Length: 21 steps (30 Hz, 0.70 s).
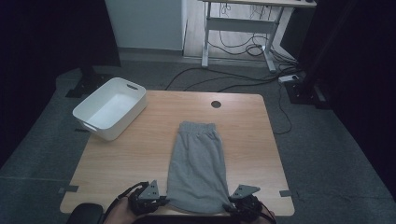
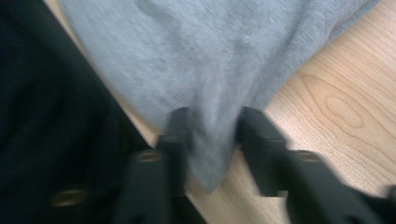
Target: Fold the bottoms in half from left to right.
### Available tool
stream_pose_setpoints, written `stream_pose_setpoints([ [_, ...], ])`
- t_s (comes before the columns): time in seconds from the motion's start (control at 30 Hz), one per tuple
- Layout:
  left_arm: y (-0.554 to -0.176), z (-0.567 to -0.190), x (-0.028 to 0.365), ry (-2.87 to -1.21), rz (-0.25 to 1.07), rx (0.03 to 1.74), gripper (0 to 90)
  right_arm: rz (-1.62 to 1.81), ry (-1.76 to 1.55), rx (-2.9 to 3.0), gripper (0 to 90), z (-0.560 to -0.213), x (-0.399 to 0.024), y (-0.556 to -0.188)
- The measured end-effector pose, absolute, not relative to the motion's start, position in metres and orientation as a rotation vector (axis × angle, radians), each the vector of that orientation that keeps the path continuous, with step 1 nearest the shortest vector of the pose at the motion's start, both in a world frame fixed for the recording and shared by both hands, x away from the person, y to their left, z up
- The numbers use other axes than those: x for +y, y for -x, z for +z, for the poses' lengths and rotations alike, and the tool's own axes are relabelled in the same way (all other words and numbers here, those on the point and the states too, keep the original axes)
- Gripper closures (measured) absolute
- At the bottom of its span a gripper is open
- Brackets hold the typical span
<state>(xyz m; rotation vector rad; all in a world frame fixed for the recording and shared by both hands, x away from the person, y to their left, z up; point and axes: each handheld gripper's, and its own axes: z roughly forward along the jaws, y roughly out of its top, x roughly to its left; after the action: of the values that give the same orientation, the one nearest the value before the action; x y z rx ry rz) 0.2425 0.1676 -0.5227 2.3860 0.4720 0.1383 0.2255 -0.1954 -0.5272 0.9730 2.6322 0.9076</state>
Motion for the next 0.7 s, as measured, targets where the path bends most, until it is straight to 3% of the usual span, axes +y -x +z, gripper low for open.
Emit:
stream_pose_setpoints([
  [0.07,-0.244,-0.523,0.168,-2.391,0.137,0.474,84.5,0.874,-0.983,2.644,45.4,-0.532,-0.193,-0.228],
  [0.13,-0.244,-0.524,0.169,-2.386,0.138,0.483,84.5,0.869,-0.977,2.646,45.2,-0.532,-0.19,-0.228],
  [0.23,-0.245,-0.524,0.169,-2.39,0.136,0.483,84.4,0.859,-0.978,2.653,63.5,-0.531,-0.185,-0.229],
  [0.3,-0.244,-0.525,0.169,-2.398,0.148,0.484,84.5,0.854,-0.966,2.663,71.2,-0.53,-0.18,-0.23],
  [0.7,-0.242,-0.513,0.174,-2.331,0.142,0.463,84.6,0.911,-0.955,2.658,79.8,-0.517,-0.184,-0.223],
])
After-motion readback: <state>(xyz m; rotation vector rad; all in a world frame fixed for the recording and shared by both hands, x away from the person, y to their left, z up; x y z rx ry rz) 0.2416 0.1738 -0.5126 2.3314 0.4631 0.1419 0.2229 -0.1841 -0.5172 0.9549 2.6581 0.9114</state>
